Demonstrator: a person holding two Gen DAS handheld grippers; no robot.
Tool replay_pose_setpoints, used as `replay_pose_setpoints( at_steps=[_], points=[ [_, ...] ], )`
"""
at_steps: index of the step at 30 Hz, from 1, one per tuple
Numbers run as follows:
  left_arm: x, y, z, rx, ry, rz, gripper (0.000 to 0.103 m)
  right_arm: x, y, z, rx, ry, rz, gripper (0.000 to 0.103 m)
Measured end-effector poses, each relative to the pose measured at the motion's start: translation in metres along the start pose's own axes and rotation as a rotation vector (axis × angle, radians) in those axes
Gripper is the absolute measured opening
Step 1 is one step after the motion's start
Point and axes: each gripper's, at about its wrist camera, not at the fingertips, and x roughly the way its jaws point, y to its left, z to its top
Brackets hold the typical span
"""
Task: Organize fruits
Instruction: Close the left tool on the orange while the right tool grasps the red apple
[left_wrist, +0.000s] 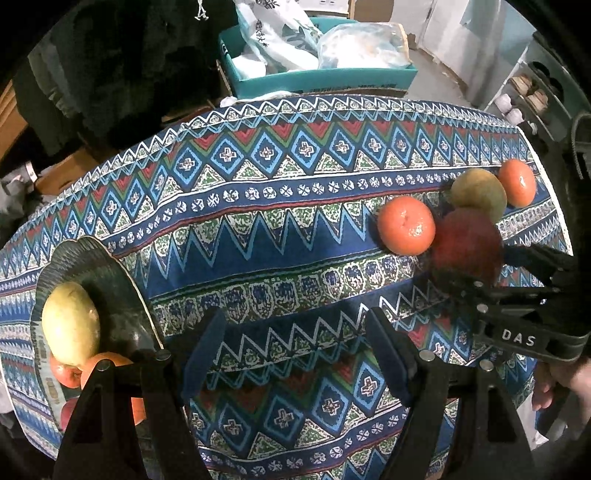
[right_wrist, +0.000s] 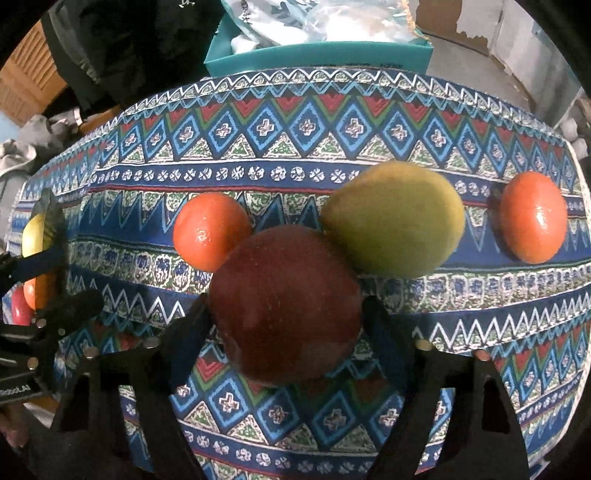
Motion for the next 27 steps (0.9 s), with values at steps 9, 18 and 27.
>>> replay_pose_setpoints(
  at_steps=[9, 18, 27],
  points=[
    [0.006, -0.014, 0.011, -0.008, 0.009, -0.033, 0.079, -0.017, -0.022, -0.025, 0.018, -0.036, 0.005, 0.072],
    [0.02, -0.053, 0.035, 0.029, -0.001, -0.057, 0.079, -0.051, -0.046, -0.048, 0.042, -0.087, -0.029, 0.072],
    [0.035, -0.072, 0.054, 0.026, -0.014, -0.035, 0.08, -0.073, -0.077, -0.054, 0.074, -0.131, -0.066, 0.072]
  ],
)
